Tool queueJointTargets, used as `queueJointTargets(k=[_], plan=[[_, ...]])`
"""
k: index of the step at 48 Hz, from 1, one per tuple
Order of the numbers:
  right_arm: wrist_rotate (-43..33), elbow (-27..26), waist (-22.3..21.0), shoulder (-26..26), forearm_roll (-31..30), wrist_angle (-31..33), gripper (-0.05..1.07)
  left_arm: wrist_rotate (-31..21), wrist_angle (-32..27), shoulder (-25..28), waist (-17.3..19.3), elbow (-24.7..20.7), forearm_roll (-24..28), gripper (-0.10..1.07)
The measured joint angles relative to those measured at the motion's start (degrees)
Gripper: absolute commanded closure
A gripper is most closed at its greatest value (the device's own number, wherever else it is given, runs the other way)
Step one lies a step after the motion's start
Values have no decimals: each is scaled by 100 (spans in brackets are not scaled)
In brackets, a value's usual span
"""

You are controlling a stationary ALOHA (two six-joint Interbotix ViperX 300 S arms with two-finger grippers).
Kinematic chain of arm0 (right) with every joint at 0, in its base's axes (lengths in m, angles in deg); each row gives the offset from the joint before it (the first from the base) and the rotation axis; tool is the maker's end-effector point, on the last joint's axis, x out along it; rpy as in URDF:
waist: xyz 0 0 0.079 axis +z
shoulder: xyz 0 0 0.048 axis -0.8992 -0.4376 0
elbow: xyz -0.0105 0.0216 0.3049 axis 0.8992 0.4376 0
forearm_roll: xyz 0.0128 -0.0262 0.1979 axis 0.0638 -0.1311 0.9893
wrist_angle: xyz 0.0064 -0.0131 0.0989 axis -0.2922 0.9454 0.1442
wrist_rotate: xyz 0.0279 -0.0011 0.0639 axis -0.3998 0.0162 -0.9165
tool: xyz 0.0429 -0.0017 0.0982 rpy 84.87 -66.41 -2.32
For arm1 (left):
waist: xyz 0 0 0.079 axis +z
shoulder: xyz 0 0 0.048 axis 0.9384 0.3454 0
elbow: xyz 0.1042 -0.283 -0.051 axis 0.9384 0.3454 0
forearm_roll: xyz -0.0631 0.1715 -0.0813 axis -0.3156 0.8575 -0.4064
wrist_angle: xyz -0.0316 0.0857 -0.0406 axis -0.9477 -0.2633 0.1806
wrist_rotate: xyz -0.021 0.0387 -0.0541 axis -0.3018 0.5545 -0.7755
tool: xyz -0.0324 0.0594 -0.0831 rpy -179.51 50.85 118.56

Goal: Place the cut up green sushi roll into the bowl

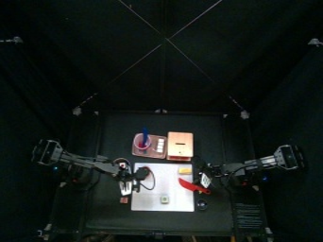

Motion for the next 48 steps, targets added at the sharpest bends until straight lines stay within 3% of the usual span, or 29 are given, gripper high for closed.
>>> queueJointTargets(k=[10, 16, 26, 40, 48], plan=[[0, 0, -18, 0, 0, 0, 12, 44, 519, -870, 826, 826, 202, 33], [0, -9, -18, 0, 0, 0, 12, 53, 747, -1028, 1116, 1134, 264, 32], [0, 0, -26, 0, 0, 0, 12, 53, 1002, -1020, 1327, 1354, 281, 25], [0, 0, -35, 0, 0, 0, 12, 35, 1160, -1020, 1556, 1468, 281, -2], [0, -9, -35, 0, 18, 0, 12, 44, 1178, -1063, 1617, 1459, 308, -5]])
